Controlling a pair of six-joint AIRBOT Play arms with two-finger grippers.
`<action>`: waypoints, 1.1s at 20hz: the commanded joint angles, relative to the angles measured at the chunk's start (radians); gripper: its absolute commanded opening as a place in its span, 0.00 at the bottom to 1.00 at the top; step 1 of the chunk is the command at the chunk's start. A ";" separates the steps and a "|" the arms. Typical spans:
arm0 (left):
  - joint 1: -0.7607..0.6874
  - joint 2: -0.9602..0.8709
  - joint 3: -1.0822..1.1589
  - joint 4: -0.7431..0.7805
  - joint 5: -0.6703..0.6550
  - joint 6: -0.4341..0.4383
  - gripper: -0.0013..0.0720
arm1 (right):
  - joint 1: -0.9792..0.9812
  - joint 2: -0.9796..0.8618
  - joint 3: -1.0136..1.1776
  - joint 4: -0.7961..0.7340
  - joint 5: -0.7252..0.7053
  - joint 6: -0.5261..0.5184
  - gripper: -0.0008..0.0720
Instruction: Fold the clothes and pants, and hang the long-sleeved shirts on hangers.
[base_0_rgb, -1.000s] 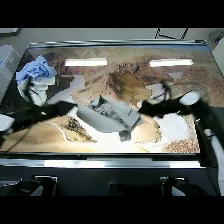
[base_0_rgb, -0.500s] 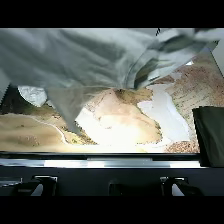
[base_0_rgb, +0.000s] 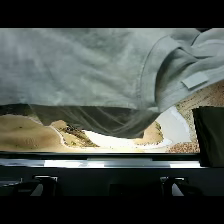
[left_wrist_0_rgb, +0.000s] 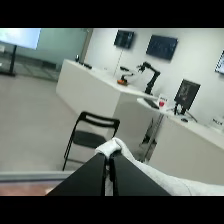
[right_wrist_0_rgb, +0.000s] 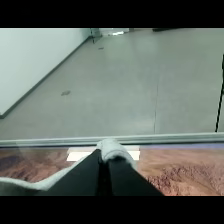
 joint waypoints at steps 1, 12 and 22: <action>0.001 -0.069 -0.148 0.031 -0.148 -0.005 0.05 | -0.001 -0.173 0.003 0.024 -0.016 0.065 0.07; -0.008 -0.380 -0.727 -0.214 -0.132 -0.030 0.06 | 0.165 -0.911 0.003 0.357 0.251 0.187 0.52; 0.175 -0.381 -0.722 -0.202 -0.127 0.064 0.06 | 0.029 -0.775 -0.368 -0.220 0.647 0.142 0.97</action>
